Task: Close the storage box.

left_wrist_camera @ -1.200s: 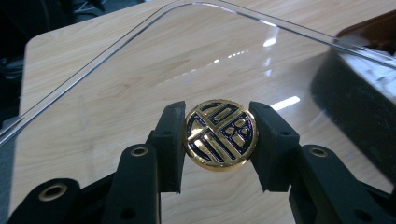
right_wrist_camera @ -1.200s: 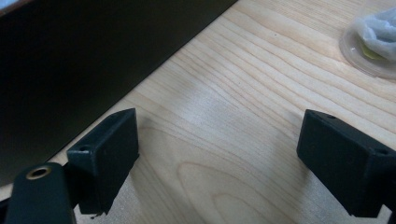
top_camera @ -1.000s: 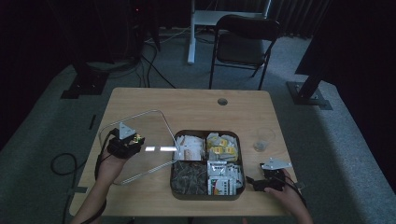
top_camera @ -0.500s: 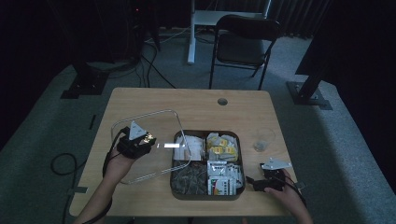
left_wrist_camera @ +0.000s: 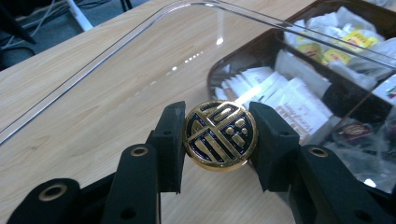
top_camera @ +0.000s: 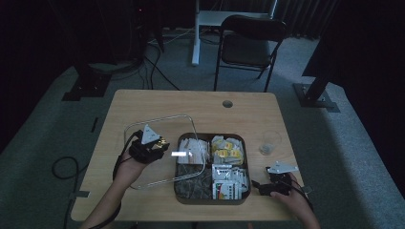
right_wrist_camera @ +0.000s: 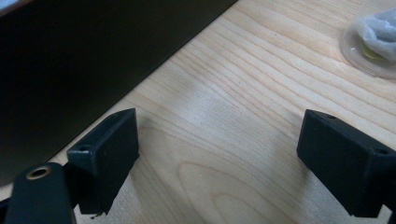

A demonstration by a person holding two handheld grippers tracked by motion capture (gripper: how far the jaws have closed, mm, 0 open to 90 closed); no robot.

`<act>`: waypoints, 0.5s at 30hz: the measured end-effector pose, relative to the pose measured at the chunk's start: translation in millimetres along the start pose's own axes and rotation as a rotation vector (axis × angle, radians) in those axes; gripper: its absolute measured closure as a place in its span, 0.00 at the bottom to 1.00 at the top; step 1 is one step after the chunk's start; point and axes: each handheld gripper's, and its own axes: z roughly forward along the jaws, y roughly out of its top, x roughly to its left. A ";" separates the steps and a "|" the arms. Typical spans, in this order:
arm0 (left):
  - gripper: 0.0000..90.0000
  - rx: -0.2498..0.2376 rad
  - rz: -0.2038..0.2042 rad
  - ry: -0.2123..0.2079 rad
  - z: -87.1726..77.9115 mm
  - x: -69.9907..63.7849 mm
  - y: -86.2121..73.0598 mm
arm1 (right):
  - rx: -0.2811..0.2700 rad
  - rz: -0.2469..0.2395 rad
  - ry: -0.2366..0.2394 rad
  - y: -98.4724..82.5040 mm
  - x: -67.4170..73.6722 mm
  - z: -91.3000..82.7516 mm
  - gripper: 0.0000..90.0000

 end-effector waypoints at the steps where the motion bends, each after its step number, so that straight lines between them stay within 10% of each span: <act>1: 0.65 -0.007 0.011 -0.007 0.4 -4.8 2.6 | 0.000 0.000 0.000 0.0 0.0 0.0 0.14; 15: 0.65 -0.022 0.052 -0.070 11.5 -30.9 16.2 | 0.000 -0.001 0.000 0.0 0.0 0.0 0.14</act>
